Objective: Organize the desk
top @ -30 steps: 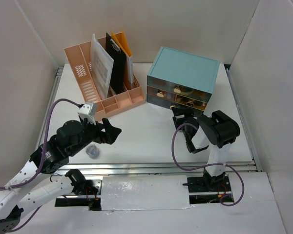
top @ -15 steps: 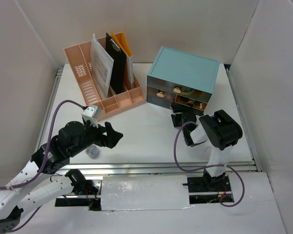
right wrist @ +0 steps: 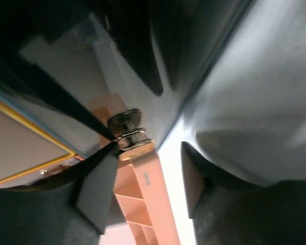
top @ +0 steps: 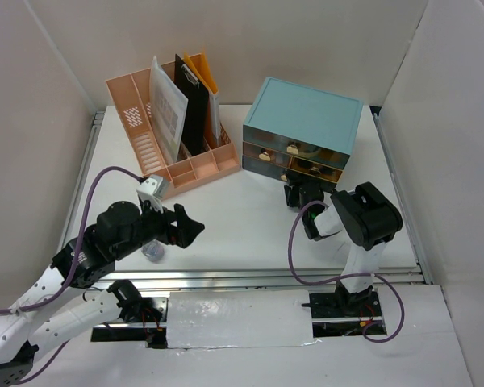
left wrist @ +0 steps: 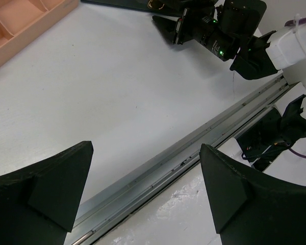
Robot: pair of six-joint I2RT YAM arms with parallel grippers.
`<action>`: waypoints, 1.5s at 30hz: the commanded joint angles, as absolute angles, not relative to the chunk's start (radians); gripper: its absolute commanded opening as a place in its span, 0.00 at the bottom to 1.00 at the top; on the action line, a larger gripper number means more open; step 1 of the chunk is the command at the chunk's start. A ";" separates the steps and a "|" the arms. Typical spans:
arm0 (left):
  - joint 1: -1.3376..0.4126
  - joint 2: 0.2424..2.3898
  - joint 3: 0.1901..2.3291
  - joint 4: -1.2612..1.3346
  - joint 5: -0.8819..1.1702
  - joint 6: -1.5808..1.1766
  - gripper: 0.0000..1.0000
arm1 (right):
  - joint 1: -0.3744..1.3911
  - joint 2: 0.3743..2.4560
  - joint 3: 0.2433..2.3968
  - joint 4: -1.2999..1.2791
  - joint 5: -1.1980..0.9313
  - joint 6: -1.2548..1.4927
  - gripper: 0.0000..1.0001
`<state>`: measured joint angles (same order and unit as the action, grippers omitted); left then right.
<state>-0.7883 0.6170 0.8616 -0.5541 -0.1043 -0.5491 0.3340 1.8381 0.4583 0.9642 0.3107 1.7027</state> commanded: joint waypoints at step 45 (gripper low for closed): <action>-0.793 0.600 0.874 -0.620 -0.367 -0.655 0.99 | 0.595 1.666 0.213 1.101 0.393 1.680 0.23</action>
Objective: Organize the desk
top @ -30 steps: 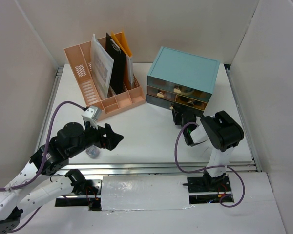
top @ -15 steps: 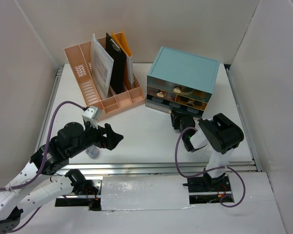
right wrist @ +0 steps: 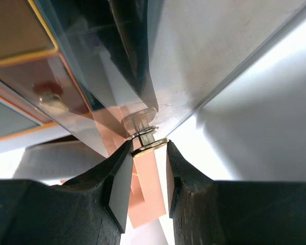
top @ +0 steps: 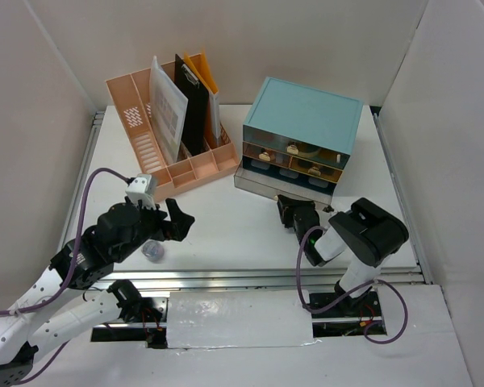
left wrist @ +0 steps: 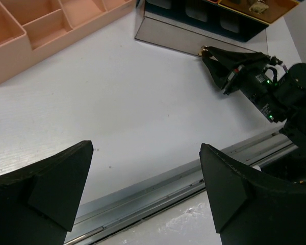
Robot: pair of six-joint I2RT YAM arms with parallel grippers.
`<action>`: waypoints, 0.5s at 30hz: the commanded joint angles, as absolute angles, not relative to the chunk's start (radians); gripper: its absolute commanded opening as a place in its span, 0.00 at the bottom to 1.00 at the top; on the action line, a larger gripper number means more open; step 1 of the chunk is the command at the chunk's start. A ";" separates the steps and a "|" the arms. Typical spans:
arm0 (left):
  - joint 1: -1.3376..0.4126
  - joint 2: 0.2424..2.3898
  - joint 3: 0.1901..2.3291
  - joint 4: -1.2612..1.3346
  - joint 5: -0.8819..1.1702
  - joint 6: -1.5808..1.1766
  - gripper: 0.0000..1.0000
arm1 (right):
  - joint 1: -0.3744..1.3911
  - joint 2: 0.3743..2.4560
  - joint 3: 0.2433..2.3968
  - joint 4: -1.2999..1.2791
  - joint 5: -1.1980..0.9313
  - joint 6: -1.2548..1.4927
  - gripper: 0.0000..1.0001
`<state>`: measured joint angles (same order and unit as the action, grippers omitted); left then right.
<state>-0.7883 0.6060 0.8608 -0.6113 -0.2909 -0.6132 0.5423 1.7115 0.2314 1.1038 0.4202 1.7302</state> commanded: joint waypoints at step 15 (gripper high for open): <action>-0.792 0.612 0.907 -0.854 -0.676 -0.879 0.99 | 0.684 1.508 0.186 0.936 0.436 1.621 0.87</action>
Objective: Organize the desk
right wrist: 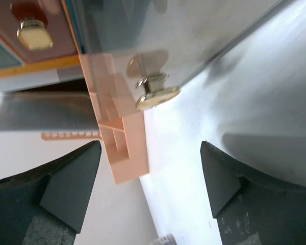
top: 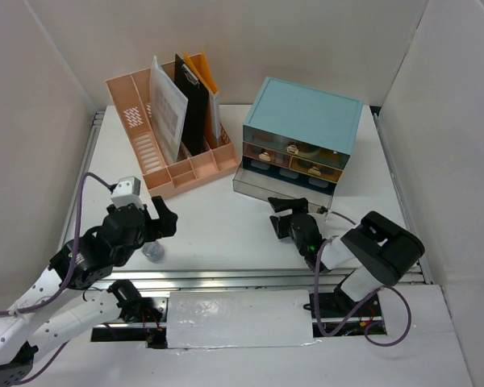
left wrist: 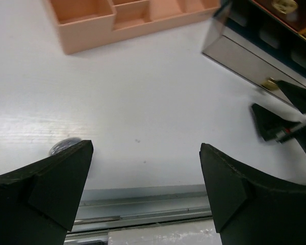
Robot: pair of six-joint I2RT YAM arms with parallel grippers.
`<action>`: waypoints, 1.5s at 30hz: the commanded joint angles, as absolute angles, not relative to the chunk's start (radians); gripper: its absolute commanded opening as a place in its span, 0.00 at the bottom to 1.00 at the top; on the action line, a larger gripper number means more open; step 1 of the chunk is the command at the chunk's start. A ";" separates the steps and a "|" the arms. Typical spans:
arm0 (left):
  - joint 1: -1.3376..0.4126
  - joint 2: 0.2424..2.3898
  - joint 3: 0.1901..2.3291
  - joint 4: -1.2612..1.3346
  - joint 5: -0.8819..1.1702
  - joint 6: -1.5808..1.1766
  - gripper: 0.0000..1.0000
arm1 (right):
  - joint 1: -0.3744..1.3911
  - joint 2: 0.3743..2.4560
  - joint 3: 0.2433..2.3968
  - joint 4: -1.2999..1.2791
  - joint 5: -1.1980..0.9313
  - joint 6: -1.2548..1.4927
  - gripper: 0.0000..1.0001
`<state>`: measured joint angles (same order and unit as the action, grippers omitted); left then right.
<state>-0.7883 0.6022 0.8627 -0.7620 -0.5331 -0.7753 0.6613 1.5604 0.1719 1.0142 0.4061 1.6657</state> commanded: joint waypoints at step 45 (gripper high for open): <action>-0.565 0.896 0.459 -0.696 -0.646 -1.391 0.59 | 1.080 0.647 0.494 0.124 0.615 0.888 1.00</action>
<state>-0.5716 0.9115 0.4622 -0.7261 -0.6312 -1.3724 1.0794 0.6788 0.5011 0.1623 0.5709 0.9222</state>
